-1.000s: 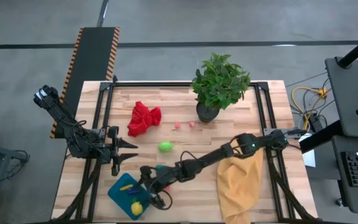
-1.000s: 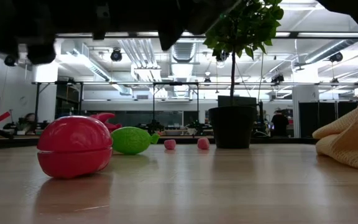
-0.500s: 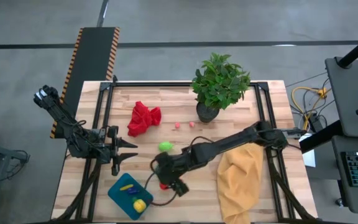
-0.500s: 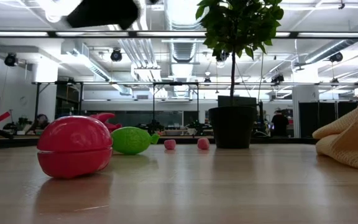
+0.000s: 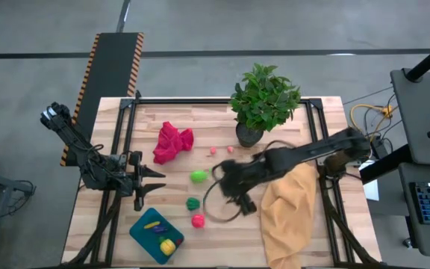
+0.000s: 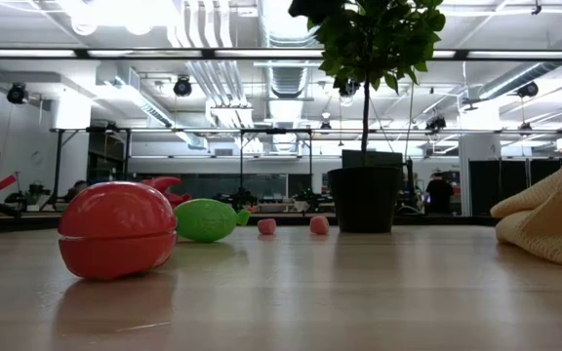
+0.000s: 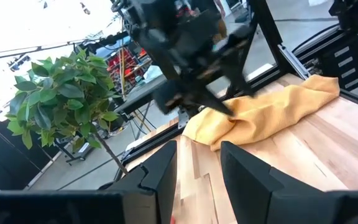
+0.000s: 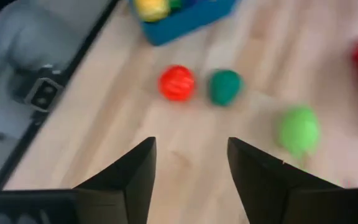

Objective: Pick and placing Produce into tupperware
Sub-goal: Put the right pink peach into the blue bin

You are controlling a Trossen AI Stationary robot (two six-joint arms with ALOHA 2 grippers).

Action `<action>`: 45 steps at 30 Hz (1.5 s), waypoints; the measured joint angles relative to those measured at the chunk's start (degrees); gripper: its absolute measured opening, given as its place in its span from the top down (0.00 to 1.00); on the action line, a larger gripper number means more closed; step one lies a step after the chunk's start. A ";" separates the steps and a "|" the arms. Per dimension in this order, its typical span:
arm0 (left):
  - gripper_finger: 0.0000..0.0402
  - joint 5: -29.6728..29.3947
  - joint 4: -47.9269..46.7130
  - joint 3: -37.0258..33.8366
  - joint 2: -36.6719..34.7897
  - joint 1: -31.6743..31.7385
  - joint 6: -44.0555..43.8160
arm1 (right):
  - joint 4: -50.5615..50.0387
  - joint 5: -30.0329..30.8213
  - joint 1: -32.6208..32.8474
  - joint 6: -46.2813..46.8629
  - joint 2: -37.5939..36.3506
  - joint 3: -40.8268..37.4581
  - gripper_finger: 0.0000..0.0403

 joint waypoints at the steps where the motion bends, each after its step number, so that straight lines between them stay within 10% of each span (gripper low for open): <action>1: 0.73 0.01 -0.05 0.00 0.00 0.00 0.00 | 1.56 1.39 -0.30 1.09 -2.79 -3.22 0.54; 19: 0.73 -0.01 -3.96 -0.15 0.29 -0.01 -0.46 | 50.23 2.68 -0.79 6.25 -48.95 -60.70 0.65; 34: 0.73 -0.03 -3.94 0.09 -0.07 0.00 2.92 | 43.90 15.69 -0.68 0.80 -74.09 -65.83 0.67; 45: 0.73 -0.02 -3.89 0.15 -0.35 0.01 5.90 | 48.43 15.76 -0.70 -2.62 -73.29 -67.12 0.67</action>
